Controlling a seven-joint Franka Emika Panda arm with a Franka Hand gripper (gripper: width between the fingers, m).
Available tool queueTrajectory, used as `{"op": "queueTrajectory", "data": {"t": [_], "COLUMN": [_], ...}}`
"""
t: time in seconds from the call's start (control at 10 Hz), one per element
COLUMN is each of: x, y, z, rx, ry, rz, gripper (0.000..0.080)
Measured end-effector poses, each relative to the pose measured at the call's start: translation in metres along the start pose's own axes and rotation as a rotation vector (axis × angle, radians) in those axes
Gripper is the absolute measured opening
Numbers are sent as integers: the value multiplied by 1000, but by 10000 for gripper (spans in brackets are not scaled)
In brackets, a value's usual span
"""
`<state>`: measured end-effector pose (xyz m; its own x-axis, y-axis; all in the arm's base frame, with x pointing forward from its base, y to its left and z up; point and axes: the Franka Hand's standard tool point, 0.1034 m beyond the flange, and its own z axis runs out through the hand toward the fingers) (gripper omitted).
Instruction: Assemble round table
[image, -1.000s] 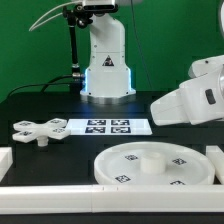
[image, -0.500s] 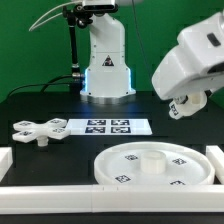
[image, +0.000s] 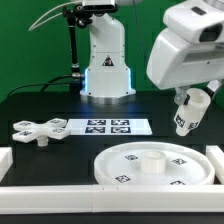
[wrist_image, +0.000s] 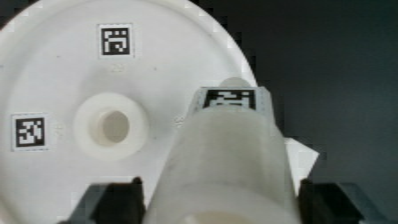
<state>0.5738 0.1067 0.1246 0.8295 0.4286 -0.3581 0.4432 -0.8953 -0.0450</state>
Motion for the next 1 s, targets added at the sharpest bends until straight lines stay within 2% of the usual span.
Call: {"op": "queueTrajectory", "data": {"t": [0.3, 0.4, 0.6, 0.7, 0.9, 1.0], "x": [5, 13, 15, 12, 8, 3], "y": [18, 23, 27, 28, 49, 59], "z": [-29, -31, -30, -27, -28, -23], "rx": [-47, -63, -80, -82, -115, -127], "ry": [201, 283, 415, 398, 423, 431], "rz": [-40, -36, -33, -60, -130, -152], "gripper": [422, 422, 422, 422, 422, 422]}}
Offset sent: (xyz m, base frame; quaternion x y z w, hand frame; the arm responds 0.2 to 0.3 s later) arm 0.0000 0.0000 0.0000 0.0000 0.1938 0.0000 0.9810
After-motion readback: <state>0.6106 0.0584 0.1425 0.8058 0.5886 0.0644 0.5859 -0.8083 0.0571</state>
